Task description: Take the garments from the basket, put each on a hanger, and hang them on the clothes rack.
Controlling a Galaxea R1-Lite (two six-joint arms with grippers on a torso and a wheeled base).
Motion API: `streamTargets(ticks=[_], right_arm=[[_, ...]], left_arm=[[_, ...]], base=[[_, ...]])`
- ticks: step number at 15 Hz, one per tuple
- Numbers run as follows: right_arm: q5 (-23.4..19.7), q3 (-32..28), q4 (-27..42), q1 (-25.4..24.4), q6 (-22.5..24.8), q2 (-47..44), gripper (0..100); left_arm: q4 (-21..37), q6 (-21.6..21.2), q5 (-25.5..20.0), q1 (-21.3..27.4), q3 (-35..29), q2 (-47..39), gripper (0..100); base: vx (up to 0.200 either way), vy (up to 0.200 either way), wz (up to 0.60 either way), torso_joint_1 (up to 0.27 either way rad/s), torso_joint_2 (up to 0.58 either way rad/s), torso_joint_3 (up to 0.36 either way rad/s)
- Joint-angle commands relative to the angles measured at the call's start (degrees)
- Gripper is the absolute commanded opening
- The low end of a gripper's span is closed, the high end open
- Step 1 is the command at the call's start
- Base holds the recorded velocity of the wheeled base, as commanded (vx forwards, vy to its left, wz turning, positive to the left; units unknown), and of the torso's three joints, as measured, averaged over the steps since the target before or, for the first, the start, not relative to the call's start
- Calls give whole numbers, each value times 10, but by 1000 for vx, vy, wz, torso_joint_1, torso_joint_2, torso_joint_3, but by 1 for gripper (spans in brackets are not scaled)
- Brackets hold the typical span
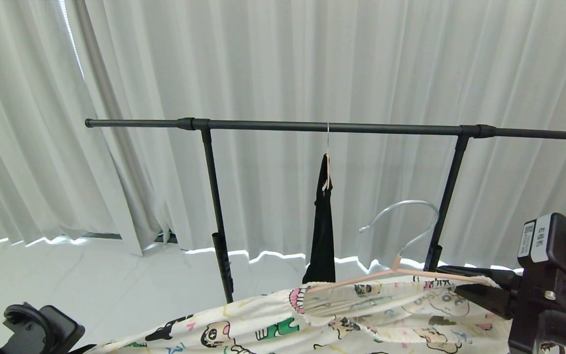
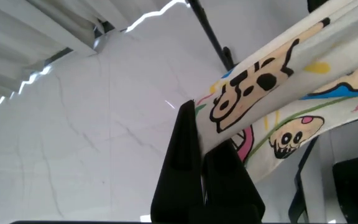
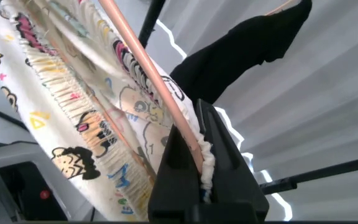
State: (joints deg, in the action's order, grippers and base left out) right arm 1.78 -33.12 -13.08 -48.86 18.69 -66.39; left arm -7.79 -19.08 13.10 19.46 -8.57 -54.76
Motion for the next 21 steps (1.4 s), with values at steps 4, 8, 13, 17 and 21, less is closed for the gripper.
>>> streamTargets(ticks=[4,8,13,17,21], right_arm=[[2,0,0,0,0,-1,0],[3,0,0,14,-1,0,0],[26,3,46,112,-1,6,0],[27,4,57,133,-56,26,0],[28,5,59,157,-65,39,0]], left_arm=[[0,1,-1,23,-15,5,100],[-7,8,-12,57,-20,27,100],[-14,12,-58,67,-60,49,100],[-14,12,-93,88,-87,48,100],[-14,36,-155,105,-117,45,100]], base=[[0,0,0,0,0,0],[0,0,0,0,0,0],[0,0,0,0,0,0],[0,0,0,0,0,0],[0,0,0,0,0,0]])
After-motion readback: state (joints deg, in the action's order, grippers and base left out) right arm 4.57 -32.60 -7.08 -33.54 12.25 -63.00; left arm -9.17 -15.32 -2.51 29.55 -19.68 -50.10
